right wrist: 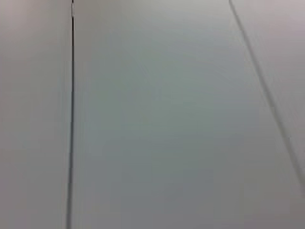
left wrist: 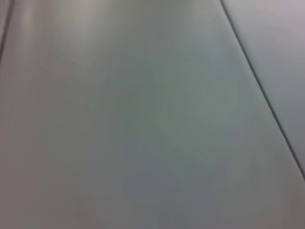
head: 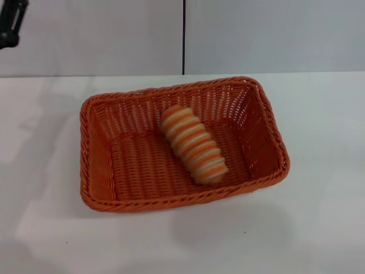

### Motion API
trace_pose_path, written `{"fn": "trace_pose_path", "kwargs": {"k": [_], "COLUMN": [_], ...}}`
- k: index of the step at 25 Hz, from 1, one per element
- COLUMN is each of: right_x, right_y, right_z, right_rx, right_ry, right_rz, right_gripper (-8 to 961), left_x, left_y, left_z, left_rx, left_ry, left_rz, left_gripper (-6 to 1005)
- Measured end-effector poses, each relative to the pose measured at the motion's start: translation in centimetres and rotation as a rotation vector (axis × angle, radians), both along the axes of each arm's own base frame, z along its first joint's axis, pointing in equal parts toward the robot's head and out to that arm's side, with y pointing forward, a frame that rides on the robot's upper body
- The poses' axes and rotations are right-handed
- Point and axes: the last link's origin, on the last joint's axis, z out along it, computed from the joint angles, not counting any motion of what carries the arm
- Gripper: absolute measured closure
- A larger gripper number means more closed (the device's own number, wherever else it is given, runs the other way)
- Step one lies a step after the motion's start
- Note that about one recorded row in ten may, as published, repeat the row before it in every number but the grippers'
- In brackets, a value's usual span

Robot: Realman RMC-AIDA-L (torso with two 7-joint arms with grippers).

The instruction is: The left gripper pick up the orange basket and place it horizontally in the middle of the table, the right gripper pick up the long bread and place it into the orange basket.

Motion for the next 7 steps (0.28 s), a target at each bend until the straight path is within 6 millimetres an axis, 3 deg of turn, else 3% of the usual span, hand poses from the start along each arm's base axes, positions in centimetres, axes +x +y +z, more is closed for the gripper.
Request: {"fn": "trace_pose_path", "kwargs": {"k": [7], "right_x": [-0.06], "right_y": [0.00], "right_z": [-1.15], "right_rx": [0.054], "right_ry": [-0.059], "right_rz": [-0.081], "right_gripper": [324], "left_x": [-0.52], "left_y": [-0.20], "left_z": [-0.22], "left_rx": [0.024], "left_ry": [0.049], "left_rz": [0.043], "left_gripper": [244]}}
